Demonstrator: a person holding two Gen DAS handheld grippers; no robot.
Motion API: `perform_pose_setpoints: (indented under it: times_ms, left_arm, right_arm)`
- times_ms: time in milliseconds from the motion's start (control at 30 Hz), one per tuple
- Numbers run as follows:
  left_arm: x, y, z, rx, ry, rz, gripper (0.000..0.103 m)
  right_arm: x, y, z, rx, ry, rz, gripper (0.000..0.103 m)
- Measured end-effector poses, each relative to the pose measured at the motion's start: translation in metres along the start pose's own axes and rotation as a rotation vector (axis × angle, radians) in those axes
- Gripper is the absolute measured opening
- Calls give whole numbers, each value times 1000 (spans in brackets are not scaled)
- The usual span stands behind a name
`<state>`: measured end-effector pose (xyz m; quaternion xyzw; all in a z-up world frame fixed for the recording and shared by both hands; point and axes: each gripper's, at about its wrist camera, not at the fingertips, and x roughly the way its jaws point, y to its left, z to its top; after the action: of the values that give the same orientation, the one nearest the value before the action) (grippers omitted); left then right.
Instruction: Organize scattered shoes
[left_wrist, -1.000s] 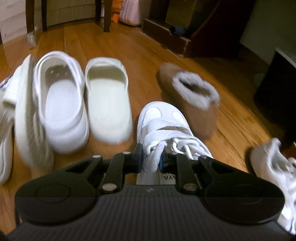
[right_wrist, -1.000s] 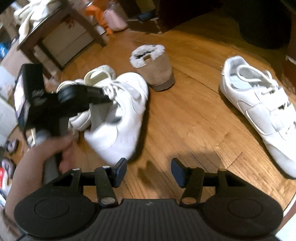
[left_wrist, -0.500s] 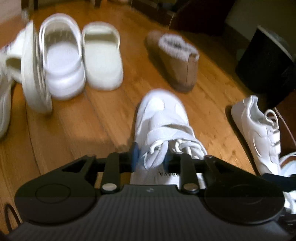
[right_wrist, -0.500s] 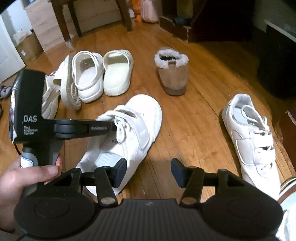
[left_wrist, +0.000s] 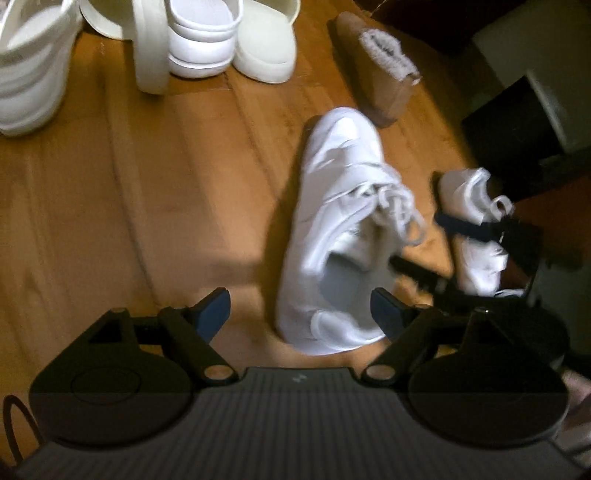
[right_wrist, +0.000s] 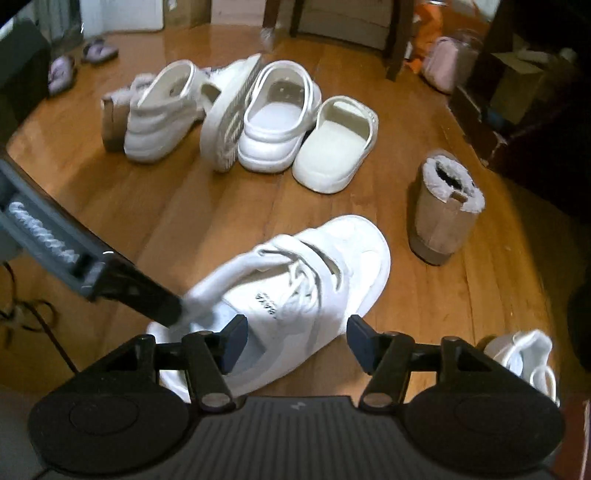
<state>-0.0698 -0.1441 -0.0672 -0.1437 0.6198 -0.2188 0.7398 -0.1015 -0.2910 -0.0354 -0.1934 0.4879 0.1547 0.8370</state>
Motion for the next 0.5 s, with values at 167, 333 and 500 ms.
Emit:
perform_pose_setpoints:
  times_ms: [167,333,500]
  left_arm:
    - [-1,6,-6,-17,20,-8,85]
    - [-9,9,-11,-36,18,8,85]
    - [-8,13,-12,-54,19,19,85]
  right_arm:
    - [35,-1,17,-86,36,77,68]
    - [76,-26,27,23,25,109,71]
    - [67,-27,20,149,-11,77,54]
